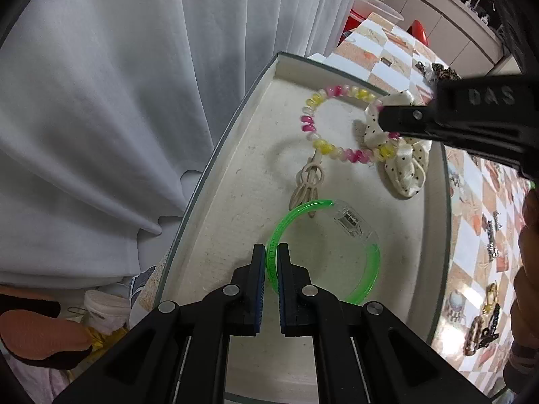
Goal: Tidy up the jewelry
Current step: 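Carry the bracelet with the right tool into the tray while the left tool places the bangle there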
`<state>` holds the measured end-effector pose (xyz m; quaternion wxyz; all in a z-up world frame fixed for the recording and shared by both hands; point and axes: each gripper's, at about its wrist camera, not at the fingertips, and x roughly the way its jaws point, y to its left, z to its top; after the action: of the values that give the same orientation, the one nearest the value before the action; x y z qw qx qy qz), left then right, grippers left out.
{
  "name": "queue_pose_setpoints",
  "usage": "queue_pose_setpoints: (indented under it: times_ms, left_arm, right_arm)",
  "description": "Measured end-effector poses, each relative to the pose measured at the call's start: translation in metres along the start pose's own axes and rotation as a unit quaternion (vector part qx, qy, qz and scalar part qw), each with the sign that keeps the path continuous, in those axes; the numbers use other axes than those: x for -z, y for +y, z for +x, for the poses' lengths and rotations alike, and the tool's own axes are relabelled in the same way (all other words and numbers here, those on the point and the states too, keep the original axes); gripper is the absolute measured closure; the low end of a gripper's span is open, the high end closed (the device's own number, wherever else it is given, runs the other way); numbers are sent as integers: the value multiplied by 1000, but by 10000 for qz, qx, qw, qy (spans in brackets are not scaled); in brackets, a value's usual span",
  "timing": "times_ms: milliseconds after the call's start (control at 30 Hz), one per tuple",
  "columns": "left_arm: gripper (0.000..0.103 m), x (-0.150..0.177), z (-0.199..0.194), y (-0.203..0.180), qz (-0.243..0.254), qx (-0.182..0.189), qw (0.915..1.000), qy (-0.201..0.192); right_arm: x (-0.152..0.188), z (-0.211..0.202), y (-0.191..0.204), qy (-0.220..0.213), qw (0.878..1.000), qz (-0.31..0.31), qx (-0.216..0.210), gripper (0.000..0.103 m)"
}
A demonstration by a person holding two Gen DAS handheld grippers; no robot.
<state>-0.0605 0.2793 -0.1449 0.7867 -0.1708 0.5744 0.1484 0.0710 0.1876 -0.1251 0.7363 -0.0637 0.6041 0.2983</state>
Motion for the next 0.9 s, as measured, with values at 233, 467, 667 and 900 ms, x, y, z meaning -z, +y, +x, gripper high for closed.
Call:
queue_pose_setpoints:
  times_ms: [233,467,667,900]
  left_arm:
    - [91,-2,11,-5,32,-101,9999,32]
    - [91,-3,14,-13,172,-317,9993,28]
    - [91,-2,12,-20,274,-454,9986,39]
    - [91,-2,9,-22,378,-543,9978,28]
  right_arm:
    - [-9,23,-1,71,9998,130,129,93]
    - [-7,38,-6,240,9991,181,304,93]
    - [-6,42,-8,363,9988,202,263,92]
    - [-15,43,-13,368,9989,300,18,65]
